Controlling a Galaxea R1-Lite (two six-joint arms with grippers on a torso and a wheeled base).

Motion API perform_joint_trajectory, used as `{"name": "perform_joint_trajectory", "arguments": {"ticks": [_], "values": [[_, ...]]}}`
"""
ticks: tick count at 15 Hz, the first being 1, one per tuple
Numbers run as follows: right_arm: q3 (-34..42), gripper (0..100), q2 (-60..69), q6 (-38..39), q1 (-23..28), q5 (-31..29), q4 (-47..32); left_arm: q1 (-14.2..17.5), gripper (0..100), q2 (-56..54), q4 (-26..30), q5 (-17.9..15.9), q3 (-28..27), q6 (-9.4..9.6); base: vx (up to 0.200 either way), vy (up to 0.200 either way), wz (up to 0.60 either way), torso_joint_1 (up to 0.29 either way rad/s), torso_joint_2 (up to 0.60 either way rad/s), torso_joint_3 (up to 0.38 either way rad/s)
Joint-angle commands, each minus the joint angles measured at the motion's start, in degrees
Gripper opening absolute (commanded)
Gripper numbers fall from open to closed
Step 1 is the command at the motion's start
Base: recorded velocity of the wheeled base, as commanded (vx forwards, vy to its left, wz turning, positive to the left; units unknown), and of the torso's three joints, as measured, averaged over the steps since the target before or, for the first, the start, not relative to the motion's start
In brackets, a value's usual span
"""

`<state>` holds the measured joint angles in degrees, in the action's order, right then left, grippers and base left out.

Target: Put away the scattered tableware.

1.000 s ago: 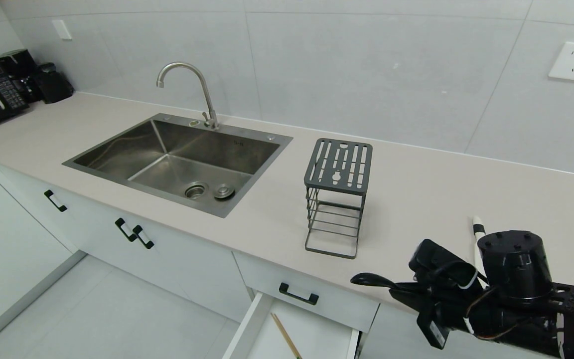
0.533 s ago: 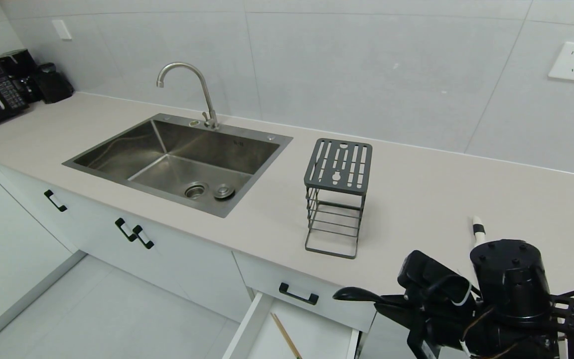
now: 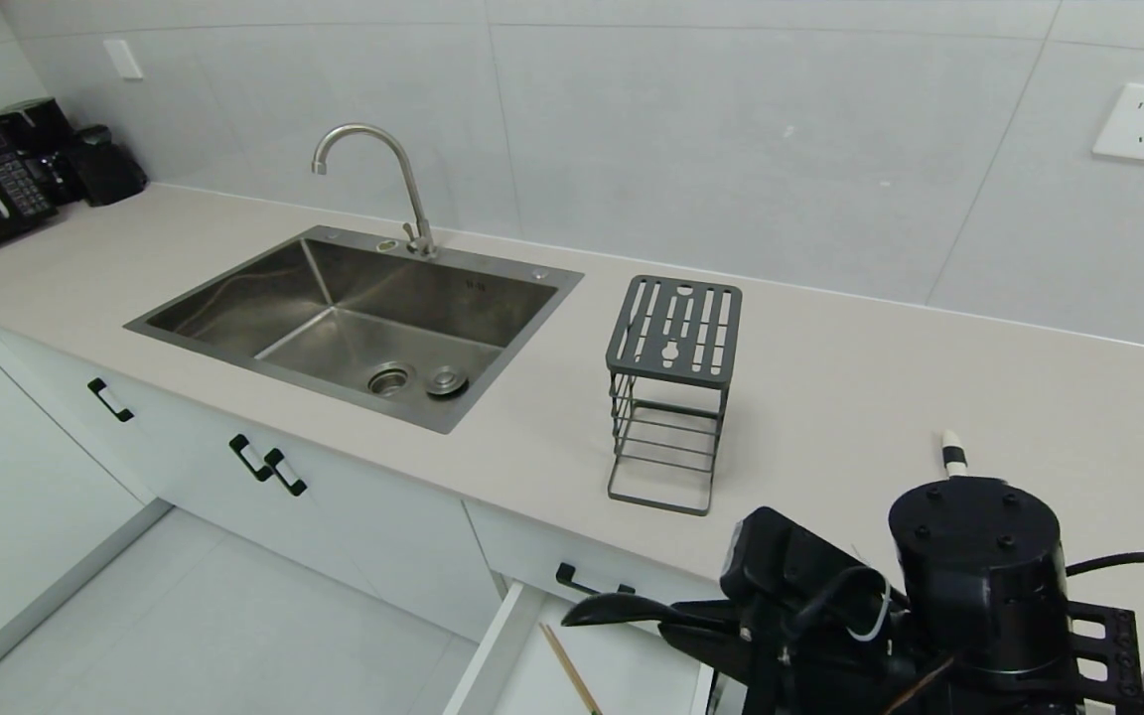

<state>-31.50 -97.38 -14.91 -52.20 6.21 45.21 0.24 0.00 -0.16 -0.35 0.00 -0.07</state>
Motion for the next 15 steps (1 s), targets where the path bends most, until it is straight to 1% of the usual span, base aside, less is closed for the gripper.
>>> {"name": "perform_joint_trajectory", "arguments": {"ticks": [1,7,9,11,14,15], "values": [[-3.8,0,-0.6,-0.1,-1.8,-0.1,0.0,0.0,100,0.0,-0.1,0.0,0.0,-0.01,0.0,0.0,0.0,0.0,0.0,0.0],[-5.9,0,-2.4,-0.3,-3.4,-0.2,0.1,0.0,100,0.0,0.0,0.0,0.0,-0.01,0.0,0.0,0.0,0.0,0.0,0.0],[-7.7,0,-3.3,-0.2,-3.5,-0.2,0.0,0.0,100,0.0,0.0,0.0,0.0,-0.01,0.0,0.0,0.0,0.0,0.0,0.0],[-9.0,0,-3.7,0.0,-4.3,-0.2,0.0,0.0,100,0.0,-0.1,0.0,0.0,-0.01,0.0,0.0,0.0,0.0,0.0,0.0],[-9.0,0,-4.1,1.5,-7.0,0.0,0.0,0.0,100,0.0,-0.1,0.0,0.0,-0.01,0.0,0.0,0.0,0.0,0.0,0.0],[-9.1,0,-4.3,1.5,-7.0,0.1,0.0,0.0,100,0.0,0.0,0.0,0.0,-0.01,0.0,0.0,0.0,0.0,0.0,0.0]]}}
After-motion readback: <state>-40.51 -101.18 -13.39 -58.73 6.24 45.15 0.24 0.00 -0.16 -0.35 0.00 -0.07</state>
